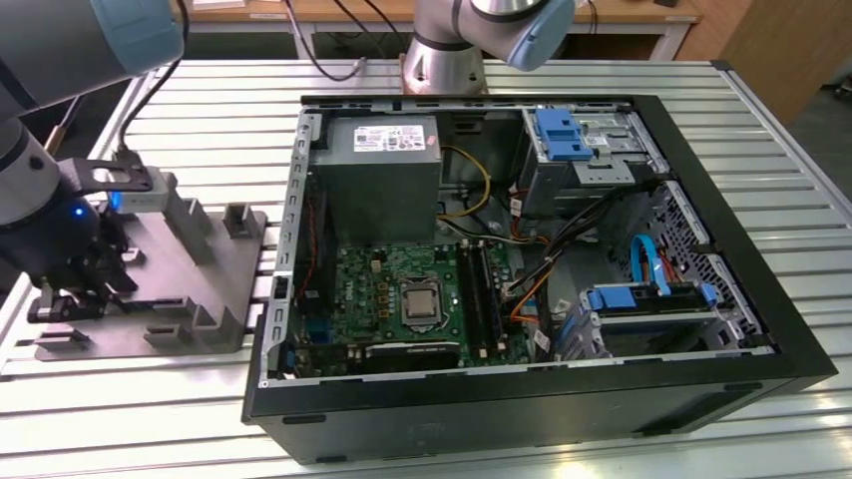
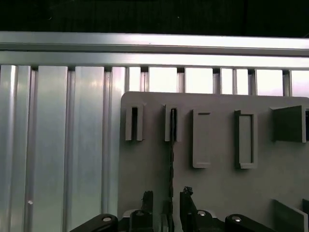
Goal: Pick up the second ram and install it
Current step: 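Pick up the second ram and move it above second insertion slot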
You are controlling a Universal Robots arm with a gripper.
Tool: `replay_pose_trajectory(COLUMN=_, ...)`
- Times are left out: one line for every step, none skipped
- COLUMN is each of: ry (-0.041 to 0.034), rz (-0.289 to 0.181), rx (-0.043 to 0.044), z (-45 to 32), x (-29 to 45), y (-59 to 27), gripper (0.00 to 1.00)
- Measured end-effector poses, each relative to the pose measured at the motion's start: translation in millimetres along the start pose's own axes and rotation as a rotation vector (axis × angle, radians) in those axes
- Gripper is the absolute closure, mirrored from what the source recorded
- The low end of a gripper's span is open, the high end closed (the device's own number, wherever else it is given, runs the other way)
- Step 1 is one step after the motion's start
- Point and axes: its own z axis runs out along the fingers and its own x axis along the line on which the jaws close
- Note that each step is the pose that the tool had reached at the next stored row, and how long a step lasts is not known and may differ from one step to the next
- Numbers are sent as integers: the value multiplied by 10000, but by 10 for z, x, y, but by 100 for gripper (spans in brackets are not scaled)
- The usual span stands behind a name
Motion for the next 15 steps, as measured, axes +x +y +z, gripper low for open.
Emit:
replay_pose_trajectory(ry=-20, rz=-1, rx=0, z=18, x=-11, y=3, gripper=64)
replay_pose_trajectory(ry=-35, rz=0, rx=0, z=36, x=-18, y=8, gripper=64)
replay_pose_trajectory(ry=-47, rz=-3, rx=-1, z=54, x=-21, y=15, gripper=64)
replay_pose_trajectory(ry=-51, rz=-11, rx=-4, z=71, x=-20, y=25, gripper=64)
replay_pose_trajectory(ry=-60, rz=-31, rx=-3, z=91, x=-20, y=36, gripper=64)
replay_pose_trajectory(ry=-70, rz=-62, rx=-3, z=111, x=-20, y=44, gripper=64)
replay_pose_trajectory(ry=-82, rz=-89, rx=-3, z=130, x=-19, y=49, gripper=64)
replay_pose_trajectory(ry=-93, rz=-101, rx=-3, z=147, x=-18, y=50, gripper=64)
replay_pose_trajectory(ry=-98, rz=-102, rx=-4, z=165, x=-17, y=50, gripper=64)
replay_pose_trajectory(ry=-101, rz=-104, rx=-5, z=182, x=-17, y=50, gripper=64)
replay_pose_trajectory(ry=-103, rz=-104, rx=-4, z=193, x=-16, y=49, gripper=64)
replay_pose_trajectory(ry=-102, rz=-103, rx=-5, z=194, x=-16, y=50, gripper=64)
replay_pose_trajectory(ry=-101, rz=-103, rx=-7, z=193, x=-16, y=50, gripper=64)
replay_pose_trajectory(ry=-101, rz=-104, rx=-7, z=194, x=-16, y=50, gripper=64)
replay_pose_trajectory(ry=-101, rz=-104, rx=-7, z=194, x=-16, y=50, gripper=64)
